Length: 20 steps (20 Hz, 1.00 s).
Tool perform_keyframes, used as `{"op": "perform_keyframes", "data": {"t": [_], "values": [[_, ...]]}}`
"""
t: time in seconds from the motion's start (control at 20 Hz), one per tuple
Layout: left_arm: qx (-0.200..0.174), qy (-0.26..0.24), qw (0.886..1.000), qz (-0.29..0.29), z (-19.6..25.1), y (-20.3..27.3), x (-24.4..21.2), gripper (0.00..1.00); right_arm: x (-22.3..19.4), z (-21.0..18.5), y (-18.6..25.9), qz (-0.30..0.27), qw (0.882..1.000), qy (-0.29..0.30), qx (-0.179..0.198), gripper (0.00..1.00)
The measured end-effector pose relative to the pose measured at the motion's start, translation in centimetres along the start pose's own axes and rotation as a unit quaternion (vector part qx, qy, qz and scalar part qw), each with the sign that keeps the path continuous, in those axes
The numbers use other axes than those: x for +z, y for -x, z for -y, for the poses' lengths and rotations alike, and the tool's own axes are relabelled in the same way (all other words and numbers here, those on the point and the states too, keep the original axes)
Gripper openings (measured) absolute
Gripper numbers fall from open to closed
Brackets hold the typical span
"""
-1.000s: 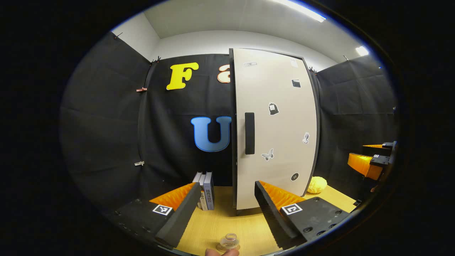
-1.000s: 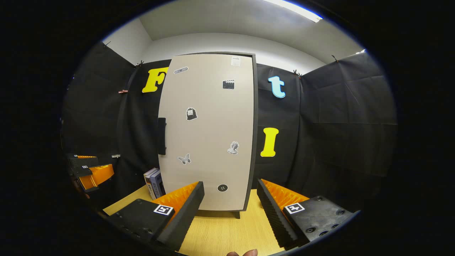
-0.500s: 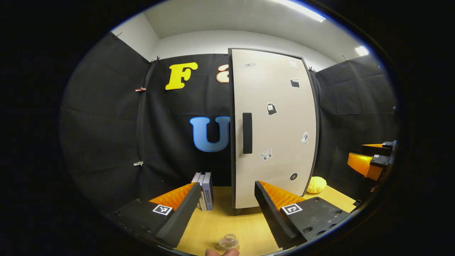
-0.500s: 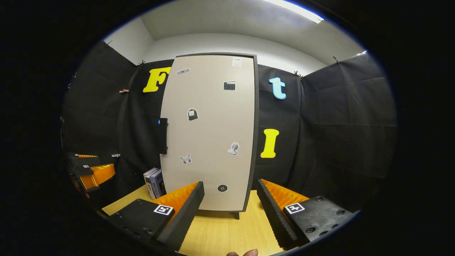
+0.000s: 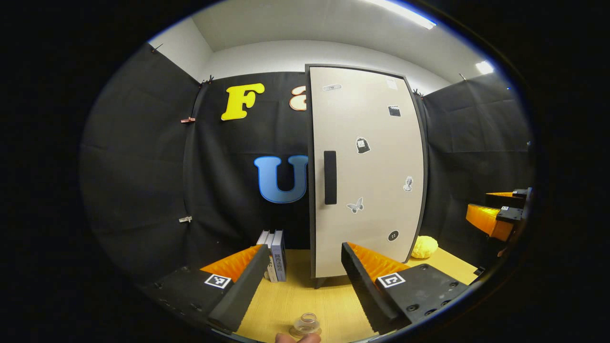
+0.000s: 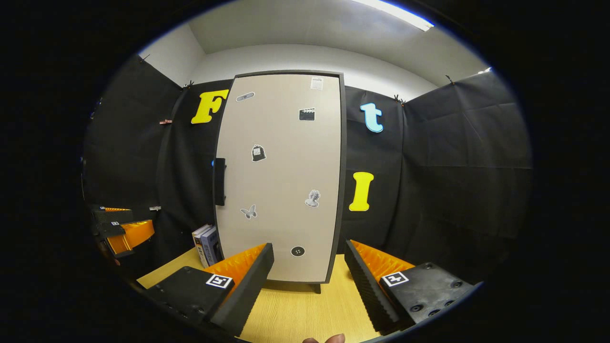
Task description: Open the cabinet door with the right hand, grasp the bottle in the cabinet with the left hand and place it on the coaster, then close the cabinet door with the right hand.
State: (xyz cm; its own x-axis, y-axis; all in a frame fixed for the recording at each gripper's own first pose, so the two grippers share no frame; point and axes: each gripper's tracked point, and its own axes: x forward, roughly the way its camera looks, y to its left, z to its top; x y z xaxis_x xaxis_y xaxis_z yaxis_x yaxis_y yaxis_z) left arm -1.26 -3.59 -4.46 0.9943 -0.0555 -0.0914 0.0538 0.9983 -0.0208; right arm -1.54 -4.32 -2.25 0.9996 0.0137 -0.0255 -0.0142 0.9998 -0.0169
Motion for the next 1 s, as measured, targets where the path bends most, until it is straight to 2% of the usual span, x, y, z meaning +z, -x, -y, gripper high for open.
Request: {"op": "perform_keyframes", "data": {"t": [1.0], "values": [[-0.004, -0.006, 1.0, 0.005, 0.12, -0.1, -0.02, 0.95, 0.3, 0.27, -0.12, 0.009, 1.0, -0.003, -0.004, 0.98]]}}
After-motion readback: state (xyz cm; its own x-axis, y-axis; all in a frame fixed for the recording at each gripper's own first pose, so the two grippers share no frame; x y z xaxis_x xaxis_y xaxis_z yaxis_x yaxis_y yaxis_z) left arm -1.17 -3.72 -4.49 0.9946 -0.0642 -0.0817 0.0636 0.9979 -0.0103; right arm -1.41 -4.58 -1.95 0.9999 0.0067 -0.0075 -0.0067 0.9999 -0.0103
